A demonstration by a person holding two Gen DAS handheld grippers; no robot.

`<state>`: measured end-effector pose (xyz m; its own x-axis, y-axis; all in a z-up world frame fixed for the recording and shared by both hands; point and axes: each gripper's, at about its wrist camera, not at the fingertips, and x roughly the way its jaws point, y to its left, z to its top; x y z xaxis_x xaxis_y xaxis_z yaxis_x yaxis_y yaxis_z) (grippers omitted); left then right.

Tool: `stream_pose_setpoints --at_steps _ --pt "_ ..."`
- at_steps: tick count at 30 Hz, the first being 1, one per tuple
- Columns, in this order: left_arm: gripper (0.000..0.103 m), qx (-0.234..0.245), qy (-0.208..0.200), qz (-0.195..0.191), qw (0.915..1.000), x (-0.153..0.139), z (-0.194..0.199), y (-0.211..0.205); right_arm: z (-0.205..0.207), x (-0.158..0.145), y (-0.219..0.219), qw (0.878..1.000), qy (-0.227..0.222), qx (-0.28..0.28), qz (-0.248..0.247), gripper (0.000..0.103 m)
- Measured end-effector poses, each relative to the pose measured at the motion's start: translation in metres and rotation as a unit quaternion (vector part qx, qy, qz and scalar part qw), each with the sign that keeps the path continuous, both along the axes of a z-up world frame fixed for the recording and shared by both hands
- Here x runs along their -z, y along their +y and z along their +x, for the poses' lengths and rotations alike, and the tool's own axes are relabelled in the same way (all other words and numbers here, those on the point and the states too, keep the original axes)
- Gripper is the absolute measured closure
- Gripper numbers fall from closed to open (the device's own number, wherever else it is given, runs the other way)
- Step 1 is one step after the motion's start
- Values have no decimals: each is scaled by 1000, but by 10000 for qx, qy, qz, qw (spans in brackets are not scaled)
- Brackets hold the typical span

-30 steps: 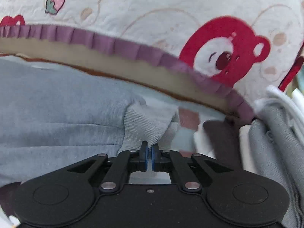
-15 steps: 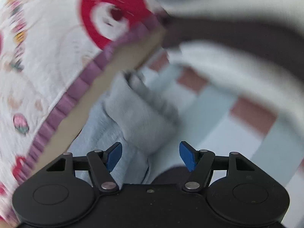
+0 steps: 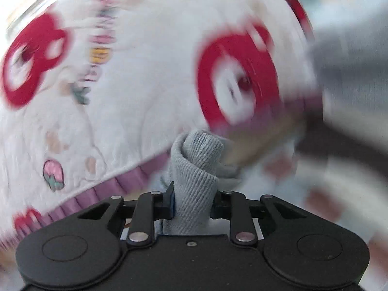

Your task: Fold clothes

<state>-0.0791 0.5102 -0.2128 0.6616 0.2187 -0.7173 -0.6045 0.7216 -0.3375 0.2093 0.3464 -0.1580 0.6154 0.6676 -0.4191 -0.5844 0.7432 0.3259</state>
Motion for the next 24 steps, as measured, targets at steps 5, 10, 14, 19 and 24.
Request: stream_pose_setpoints --at_steps 5,10,14,19,24 --pt "37 -30 155 -194 9997 3 -7 9 25 40 4 9903 476 242 -1279 75" --pt "37 24 431 -340 9985 -5 -14 6 13 62 -7 9878 258 443 -1471 59" --pt "37 -105 655 -731 9951 -11 -39 19 9 65 -23 9872 368 633 -1417 48" --pt "35 -840 1235 -464 9877 -22 -100 41 -2 65 -30 9841 462 864 -1481 45" --pt "35 -2209 1209 -396 9670 -26 -203 86 -31 59 -31 9806 550 1118 -1513 41"
